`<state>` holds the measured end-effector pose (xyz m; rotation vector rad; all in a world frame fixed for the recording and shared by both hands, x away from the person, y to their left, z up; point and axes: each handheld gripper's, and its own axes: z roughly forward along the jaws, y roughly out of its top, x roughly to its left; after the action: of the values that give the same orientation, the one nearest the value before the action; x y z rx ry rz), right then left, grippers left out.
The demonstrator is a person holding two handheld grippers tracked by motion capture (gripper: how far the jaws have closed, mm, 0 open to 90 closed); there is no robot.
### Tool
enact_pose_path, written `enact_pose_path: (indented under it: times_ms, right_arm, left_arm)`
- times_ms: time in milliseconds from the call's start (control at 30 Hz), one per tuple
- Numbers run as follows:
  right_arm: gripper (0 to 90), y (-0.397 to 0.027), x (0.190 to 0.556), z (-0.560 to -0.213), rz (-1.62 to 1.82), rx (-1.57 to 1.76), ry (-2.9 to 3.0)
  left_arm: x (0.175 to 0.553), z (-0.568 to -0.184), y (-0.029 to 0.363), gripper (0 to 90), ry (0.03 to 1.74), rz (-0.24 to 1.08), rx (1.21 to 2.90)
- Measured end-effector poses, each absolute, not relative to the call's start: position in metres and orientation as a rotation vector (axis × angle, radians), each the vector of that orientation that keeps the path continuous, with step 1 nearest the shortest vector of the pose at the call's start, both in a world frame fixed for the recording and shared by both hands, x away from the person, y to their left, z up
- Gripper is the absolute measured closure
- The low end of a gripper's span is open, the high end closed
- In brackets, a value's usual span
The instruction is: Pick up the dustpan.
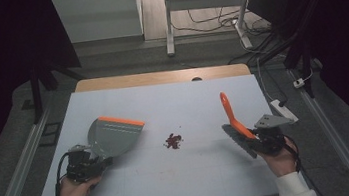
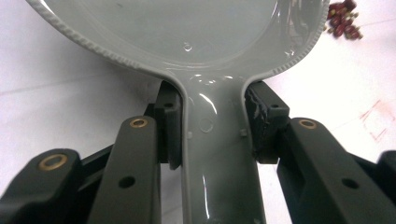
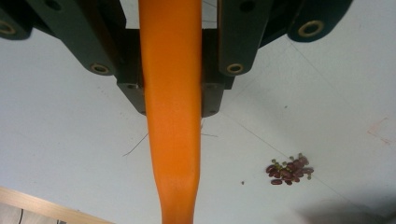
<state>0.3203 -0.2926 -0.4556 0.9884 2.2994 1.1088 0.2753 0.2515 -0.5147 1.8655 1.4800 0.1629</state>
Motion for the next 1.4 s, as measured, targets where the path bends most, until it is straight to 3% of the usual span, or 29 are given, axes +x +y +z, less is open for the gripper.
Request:
enact_pose_path:
  times_ms: [833, 1400]
  right_arm:
    - [69.9, -0.292, 0.322, -0.453, 1.102, 0.991, 2.286]
    - [69.9, -0.294, 0.322, -0.454, 1.095, 0.996, 2.287]
  left_arm:
    - [0.309, -0.501, 0.249, 61.4, 1.279, 0.134, 1.873]
    - [0.293, -0.488, 0.248, 61.4, 1.07, 0.088, 1.939]
